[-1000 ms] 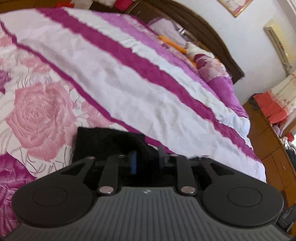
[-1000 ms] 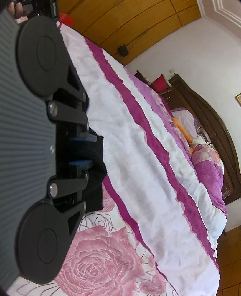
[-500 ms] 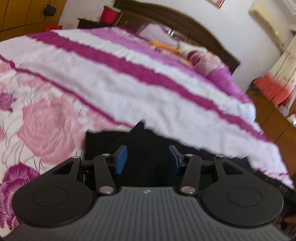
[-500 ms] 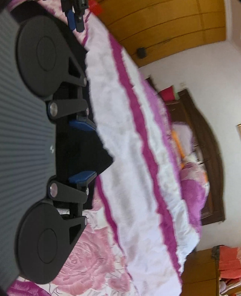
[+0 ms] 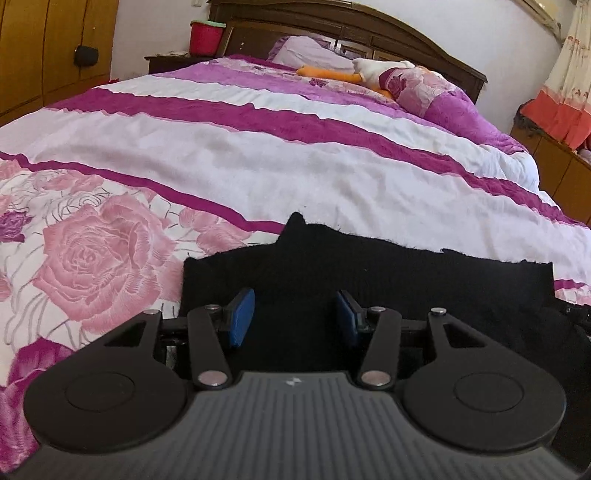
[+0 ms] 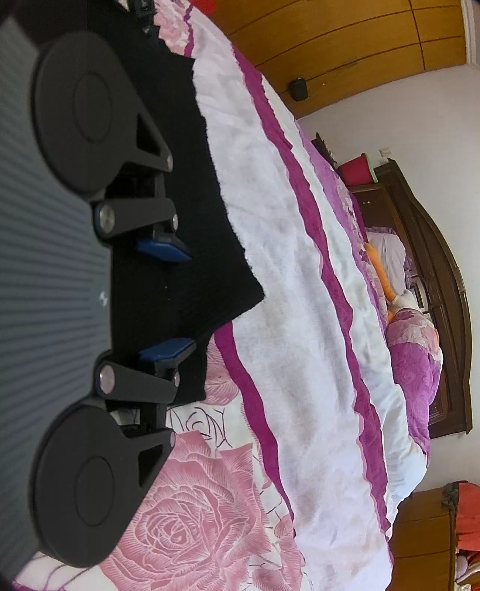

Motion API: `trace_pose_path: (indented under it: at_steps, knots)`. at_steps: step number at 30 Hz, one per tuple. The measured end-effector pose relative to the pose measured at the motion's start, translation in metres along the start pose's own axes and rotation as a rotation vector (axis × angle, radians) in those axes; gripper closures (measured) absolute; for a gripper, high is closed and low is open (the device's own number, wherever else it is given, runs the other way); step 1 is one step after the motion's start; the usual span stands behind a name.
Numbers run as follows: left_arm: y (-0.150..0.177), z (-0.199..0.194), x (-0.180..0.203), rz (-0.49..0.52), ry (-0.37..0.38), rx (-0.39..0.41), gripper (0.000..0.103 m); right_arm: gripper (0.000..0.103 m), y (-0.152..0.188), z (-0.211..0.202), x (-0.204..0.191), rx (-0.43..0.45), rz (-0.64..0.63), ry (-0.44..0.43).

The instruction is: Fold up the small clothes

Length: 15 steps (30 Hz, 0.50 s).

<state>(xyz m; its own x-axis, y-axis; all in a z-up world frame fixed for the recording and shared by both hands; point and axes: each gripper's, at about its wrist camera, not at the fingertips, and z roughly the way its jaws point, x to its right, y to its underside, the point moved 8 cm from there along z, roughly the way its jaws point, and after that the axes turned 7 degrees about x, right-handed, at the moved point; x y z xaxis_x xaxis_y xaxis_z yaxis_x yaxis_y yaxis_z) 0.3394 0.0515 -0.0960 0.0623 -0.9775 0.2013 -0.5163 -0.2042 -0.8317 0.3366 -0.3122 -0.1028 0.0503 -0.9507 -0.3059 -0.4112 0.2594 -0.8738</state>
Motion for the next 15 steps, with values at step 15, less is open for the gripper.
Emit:
trace_pose_path:
  at_steps: [15]
  knots:
    - [-0.003, -0.089, -0.014, 0.018, -0.040, -0.014, 0.043, 0.050, -0.017, -0.097, 0.030, 0.050, 0.163, 0.026]
